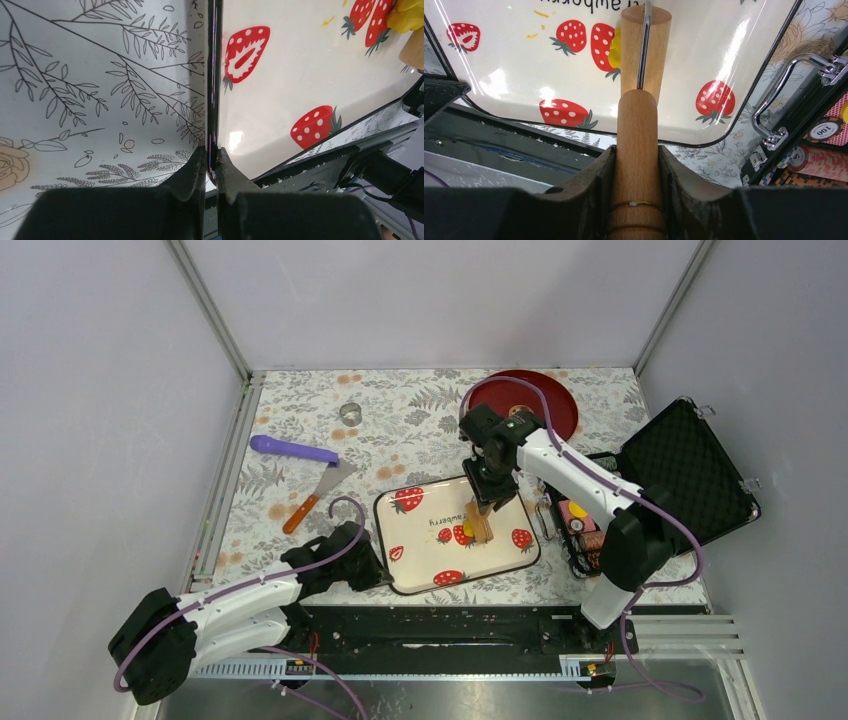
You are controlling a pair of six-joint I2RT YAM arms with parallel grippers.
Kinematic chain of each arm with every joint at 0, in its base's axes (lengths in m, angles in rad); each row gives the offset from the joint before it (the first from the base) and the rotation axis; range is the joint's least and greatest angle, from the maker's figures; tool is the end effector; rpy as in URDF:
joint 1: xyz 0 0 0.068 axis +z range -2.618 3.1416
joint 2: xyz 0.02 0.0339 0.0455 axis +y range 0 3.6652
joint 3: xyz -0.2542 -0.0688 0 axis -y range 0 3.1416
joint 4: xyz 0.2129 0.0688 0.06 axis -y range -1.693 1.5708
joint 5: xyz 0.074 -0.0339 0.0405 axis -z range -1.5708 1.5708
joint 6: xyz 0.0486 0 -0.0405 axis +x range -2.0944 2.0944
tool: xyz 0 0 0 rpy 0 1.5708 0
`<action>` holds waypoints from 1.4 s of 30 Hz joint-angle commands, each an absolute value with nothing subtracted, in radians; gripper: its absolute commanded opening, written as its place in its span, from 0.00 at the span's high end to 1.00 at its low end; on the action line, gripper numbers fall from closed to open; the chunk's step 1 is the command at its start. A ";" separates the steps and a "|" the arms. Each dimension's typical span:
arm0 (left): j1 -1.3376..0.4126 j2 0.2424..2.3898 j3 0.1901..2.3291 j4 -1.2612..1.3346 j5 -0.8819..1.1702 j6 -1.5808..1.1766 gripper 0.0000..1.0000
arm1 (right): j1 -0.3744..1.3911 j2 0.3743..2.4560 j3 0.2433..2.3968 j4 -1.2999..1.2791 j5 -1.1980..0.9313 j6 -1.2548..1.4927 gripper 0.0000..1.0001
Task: Roll out the dumpling wrappers from the dough
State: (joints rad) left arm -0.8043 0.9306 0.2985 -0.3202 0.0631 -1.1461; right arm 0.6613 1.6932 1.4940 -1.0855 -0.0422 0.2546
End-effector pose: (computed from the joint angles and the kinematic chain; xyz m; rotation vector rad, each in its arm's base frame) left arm 0.0993 -0.1076 0.1402 -0.4390 2.7065 -0.7737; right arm 0.2404 0.1897 0.2649 -0.5931 2.8325 0.2391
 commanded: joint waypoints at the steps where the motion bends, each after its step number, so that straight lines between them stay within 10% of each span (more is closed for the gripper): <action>1: -0.808 0.944 0.273 -0.334 0.004 -1.152 1.00 | 0.688 1.751 1.464 -1.049 -0.068 0.265 1.00; 42: -0.808 0.956 0.276 -0.331 0.005 -1.150 1.00 | 0.734 1.824 1.448 -0.994 -0.070 0.283 1.00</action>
